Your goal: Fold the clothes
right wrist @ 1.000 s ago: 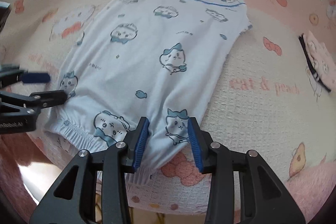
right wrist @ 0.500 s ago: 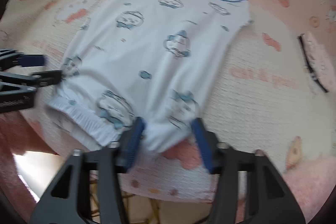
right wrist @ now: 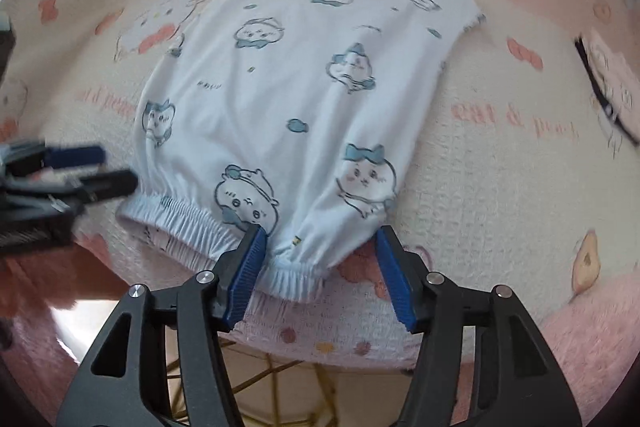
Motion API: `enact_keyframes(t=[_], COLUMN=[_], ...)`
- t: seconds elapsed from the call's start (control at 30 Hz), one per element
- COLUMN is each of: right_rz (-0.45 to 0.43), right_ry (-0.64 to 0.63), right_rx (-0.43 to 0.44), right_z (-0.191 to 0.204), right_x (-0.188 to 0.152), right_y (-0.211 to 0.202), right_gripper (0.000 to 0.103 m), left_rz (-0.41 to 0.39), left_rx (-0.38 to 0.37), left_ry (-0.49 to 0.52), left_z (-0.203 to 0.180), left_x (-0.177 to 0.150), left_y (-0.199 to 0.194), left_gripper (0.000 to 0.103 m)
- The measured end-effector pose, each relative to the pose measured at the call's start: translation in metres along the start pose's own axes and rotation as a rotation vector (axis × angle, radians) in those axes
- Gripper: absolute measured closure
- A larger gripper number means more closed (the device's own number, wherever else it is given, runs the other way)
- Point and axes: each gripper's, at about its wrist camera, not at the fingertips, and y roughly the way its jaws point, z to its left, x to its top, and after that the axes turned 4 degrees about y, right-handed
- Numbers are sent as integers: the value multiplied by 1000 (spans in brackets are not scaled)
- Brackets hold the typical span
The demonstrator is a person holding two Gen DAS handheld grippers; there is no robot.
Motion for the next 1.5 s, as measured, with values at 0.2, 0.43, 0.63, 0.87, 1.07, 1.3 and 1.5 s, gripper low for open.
enact_keyframes(t=[0.2, 0.43, 0.63, 0.87, 1.07, 1.3, 1.5], right_rz=[-2, 33, 11, 40, 38, 55, 85], right_ry=[62, -24, -1, 113, 134, 138, 109], right_rx=[74, 27, 15, 61, 98, 154, 165], right_z=[-13, 5, -6, -29, -54, -57, 5], right_x=[-2, -10, -8, -4, -4, -4, 17], right_y=[-17, -11, -17, -16, -29, -29, 4], right_gripper=[45, 45, 45, 45, 45, 45, 47], left_rz=[-23, 3, -5, -4, -8, 12, 30], left_rx=[-288, -283, -287, -340, -506, -550, -503], left_ry=[-165, -176, -209, -252, -388, -337, -236], left_z=[31, 28, 23, 33, 51, 42, 12], left_x=[-19, -18, -9, -5, -13, -17, -12], left_y=[-13, -3, 5, 6, 7, 6, 10], left_gripper=[38, 38, 38, 38, 38, 38, 38])
